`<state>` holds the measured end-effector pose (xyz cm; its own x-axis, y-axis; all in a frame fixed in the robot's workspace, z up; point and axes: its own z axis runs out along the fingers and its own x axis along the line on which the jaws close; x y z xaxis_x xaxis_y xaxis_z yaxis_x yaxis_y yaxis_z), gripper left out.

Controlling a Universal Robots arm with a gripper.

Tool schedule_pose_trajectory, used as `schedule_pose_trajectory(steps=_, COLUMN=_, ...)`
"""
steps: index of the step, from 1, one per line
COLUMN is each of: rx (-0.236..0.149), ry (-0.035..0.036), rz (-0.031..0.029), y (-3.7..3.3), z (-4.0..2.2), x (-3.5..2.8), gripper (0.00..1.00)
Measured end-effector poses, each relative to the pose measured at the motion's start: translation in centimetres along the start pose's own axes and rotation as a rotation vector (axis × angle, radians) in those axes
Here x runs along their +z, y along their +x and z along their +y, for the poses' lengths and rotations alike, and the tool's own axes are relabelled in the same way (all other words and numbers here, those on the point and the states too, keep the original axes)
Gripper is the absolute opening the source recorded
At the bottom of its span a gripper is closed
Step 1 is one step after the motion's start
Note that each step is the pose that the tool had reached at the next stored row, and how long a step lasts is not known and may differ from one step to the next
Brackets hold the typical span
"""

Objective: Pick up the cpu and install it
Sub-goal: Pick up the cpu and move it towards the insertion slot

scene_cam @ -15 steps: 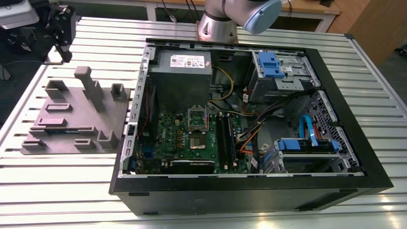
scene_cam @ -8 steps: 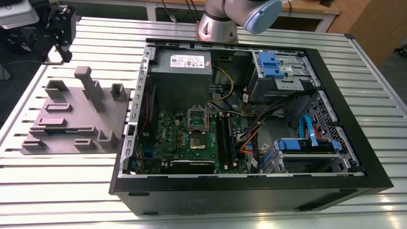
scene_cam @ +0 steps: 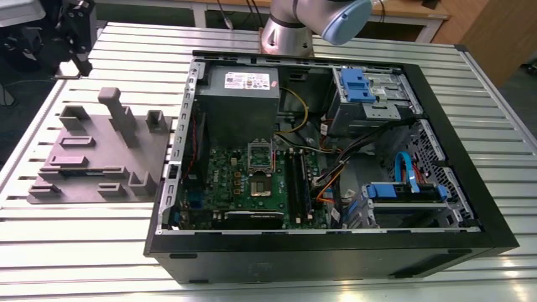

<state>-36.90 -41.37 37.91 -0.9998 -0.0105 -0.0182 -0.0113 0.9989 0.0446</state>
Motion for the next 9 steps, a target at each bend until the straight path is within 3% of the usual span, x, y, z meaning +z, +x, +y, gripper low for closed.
schedule_pose_trajectory(steps=6, rx=0.000, ry=-0.0001, rz=0.0002, y=-0.06, z=0.02, x=-0.16, gripper=0.47)
schedule_pose_trajectory(steps=9, rx=0.000, ry=-0.0002, rz=-0.0001, y=-0.58, z=0.01, x=-0.14, gripper=0.47)
